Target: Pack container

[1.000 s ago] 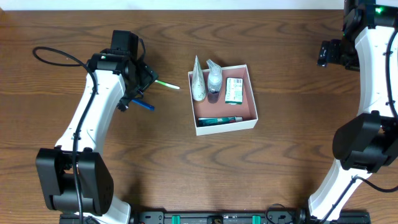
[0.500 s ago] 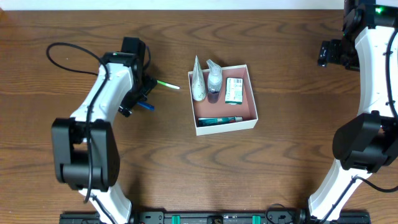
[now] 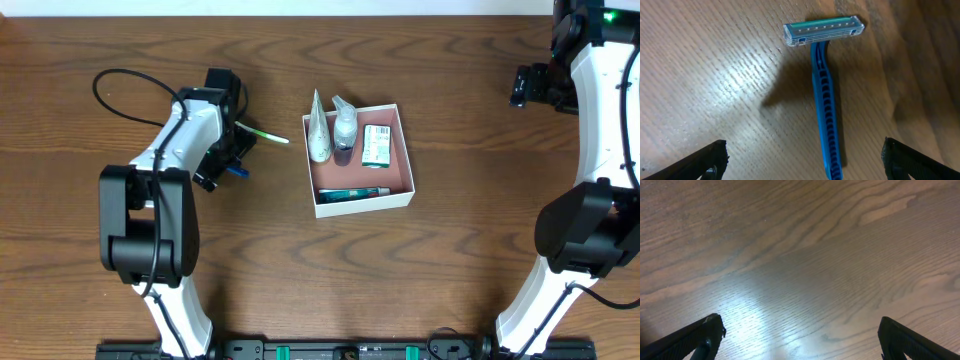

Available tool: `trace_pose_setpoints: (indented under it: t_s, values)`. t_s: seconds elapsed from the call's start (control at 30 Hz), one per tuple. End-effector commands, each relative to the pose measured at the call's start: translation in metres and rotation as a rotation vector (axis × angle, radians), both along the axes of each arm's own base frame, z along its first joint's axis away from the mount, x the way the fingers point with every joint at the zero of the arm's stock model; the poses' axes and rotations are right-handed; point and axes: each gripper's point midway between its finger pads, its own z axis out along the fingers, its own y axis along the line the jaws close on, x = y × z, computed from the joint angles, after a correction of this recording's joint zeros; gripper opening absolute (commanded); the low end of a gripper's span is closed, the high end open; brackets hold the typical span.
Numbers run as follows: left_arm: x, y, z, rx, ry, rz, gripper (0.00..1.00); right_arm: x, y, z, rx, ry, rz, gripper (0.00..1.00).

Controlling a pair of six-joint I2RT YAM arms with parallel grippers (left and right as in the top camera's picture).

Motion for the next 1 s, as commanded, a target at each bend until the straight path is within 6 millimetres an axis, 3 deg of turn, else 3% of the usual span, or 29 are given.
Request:
trace_pose_setpoints:
  t_s: [0.0,0.67,0.97]
  values:
    - [0.004,0.006,-0.003,0.026,-0.001,0.021,0.98,0.003,0.002,0.008,-0.004,-0.029,-0.01,0.99]
    - [0.015,-0.005,-0.014,-0.039,-0.052,-0.02,0.98,0.003,0.002,0.008,-0.004,-0.029,-0.01,0.99]
    - [-0.005,-0.003,-0.033,-0.034,-0.006,-0.02,0.98,0.003,0.002,0.008,-0.004,-0.029,-0.01,0.99]
